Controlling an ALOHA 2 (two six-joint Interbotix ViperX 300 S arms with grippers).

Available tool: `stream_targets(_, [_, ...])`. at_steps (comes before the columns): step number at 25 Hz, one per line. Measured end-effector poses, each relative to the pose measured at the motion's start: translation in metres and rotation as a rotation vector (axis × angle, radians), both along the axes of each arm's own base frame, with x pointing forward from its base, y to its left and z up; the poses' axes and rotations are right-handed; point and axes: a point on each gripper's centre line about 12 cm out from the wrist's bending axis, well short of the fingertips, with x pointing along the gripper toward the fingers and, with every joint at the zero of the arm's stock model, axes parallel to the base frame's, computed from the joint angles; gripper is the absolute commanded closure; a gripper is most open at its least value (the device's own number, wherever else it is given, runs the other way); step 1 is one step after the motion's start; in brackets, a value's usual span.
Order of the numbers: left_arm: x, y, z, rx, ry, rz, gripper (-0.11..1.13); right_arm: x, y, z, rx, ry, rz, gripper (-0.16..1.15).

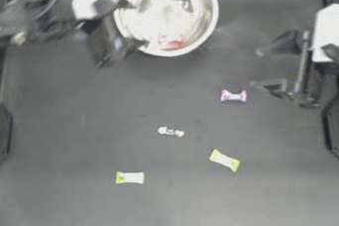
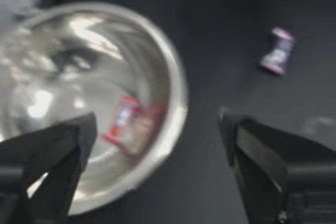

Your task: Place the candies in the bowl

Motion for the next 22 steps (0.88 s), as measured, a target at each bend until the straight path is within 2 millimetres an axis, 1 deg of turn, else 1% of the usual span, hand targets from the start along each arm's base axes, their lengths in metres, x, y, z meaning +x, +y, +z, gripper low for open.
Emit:
stream_targets(4, [-0.012,-0.020,-0.008,-0.009,-0.009,-0.042,0.00,0.014,-0.007,-0.013,0.016,0.136,0.012,-0.01])
stream_targets(6, [-0.014,-0.028,-0.007,-0.011,-0.021,-0.060,0.00,0.020,-0.009,-0.018,0.017,0.179,0.021,-0.01])
stream_targets(11, [-0.021,-0.049,-0.004,-0.011,-0.043,-0.115,0.00,0.031,-0.015,-0.037,0.028,0.282,0.040,-0.01])
stream_targets(14, [-0.024,-0.059,-0.010,-0.025,-0.035,-0.140,0.00,0.036,-0.018,-0.048,0.039,0.327,0.042,-0.01])
stream_targets(18, [-0.027,-0.065,-0.019,-0.049,-0.026,-0.147,0.00,0.039,-0.019,-0.062,0.062,0.389,0.046,-0.01])
stream_targets(22, [-0.031,-0.067,-0.023,-0.060,-0.028,-0.144,0.00,0.041,-0.016,-0.068,0.068,0.412,0.057,-0.01])
